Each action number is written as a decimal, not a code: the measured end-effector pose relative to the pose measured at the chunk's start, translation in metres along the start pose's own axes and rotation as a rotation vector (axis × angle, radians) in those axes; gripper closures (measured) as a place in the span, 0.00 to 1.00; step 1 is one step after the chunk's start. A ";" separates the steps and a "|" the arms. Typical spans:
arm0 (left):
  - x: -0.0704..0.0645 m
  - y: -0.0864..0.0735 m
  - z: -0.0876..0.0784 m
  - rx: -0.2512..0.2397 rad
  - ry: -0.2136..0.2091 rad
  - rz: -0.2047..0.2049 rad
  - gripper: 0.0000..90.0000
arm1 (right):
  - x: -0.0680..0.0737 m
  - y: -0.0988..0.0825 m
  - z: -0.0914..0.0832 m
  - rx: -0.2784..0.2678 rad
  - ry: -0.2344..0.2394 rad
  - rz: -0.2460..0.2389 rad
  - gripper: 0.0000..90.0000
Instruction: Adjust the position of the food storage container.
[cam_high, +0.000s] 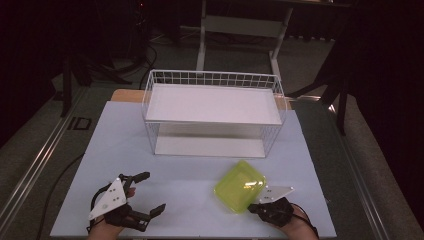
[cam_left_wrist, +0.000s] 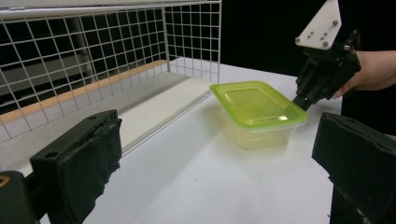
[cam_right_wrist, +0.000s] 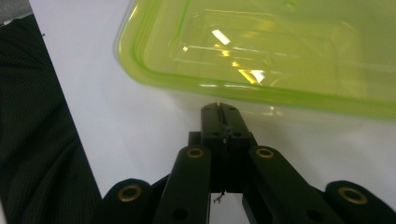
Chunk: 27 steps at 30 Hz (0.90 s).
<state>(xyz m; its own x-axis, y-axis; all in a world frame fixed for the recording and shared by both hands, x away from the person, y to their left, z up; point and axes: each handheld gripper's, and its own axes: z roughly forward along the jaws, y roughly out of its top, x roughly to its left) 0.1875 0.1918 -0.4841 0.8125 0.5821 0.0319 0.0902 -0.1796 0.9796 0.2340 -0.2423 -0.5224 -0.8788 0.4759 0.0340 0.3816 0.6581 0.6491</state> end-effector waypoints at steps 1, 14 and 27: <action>-0.001 0.000 0.000 0.001 -0.001 0.003 0.03 | 0.000 0.000 0.000 0.000 0.000 0.000 1.00; -0.002 0.000 0.001 0.004 -0.012 0.007 0.03 | 0.009 0.033 0.033 0.012 0.027 -0.054 1.00; -0.002 -0.001 0.002 0.013 -0.023 0.004 0.03 | 0.008 0.047 0.042 -0.016 0.021 -0.036 1.00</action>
<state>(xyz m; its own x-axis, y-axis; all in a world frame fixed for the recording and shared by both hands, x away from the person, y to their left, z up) 0.1866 0.1889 -0.4856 0.8260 0.5628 0.0313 0.0941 -0.1924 0.9768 0.2566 -0.1831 -0.5231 -0.8977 0.4399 0.0262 0.3451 0.6648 0.6626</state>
